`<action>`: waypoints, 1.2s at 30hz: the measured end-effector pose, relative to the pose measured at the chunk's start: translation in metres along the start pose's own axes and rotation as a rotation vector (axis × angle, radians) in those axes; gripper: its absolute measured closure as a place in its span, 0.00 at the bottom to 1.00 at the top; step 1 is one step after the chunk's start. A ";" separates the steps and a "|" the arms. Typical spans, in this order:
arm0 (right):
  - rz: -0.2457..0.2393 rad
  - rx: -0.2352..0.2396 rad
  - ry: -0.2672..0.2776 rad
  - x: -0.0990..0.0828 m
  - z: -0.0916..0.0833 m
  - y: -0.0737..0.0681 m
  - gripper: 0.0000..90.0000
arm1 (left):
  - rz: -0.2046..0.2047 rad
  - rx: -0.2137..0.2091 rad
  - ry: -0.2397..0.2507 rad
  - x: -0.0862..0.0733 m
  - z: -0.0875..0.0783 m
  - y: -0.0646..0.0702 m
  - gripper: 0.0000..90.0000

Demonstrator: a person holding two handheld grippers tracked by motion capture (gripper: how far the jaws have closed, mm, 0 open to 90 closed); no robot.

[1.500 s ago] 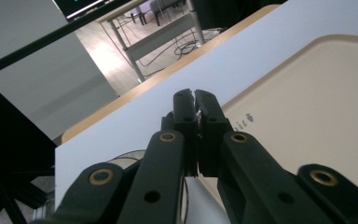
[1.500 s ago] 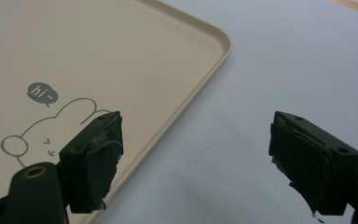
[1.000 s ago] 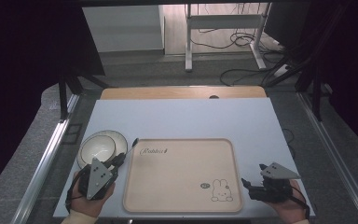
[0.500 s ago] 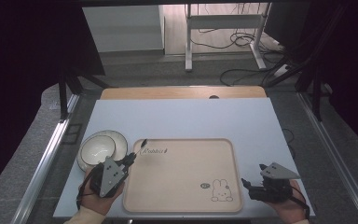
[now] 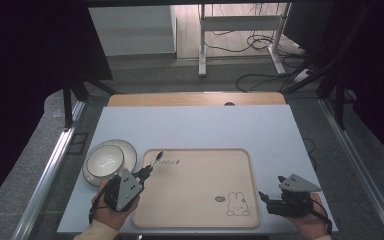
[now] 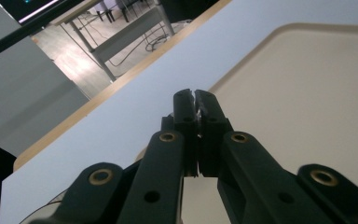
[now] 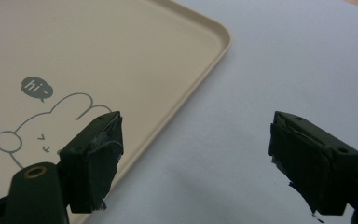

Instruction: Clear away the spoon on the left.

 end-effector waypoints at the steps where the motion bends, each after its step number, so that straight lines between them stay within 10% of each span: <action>1: -0.002 0.001 -0.001 0.000 0.000 0.000 0.20 | 0.004 0.000 -0.004 -0.001 0.001 0.001 0.99; 36: -0.010 0.009 -0.013 -0.001 0.002 -0.001 0.20 | 0.092 -0.033 -0.120 -0.010 0.019 0.014 0.99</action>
Point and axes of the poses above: each handheld gripper's, and its own axes: z roughly forward along the jaws, x roughly out of its top, y roughly to its right, the point moved 2 cm from there along z, roughly forward along the jaws, and after that the axes turned 9 degrees about -x, right-handed, at the moved point
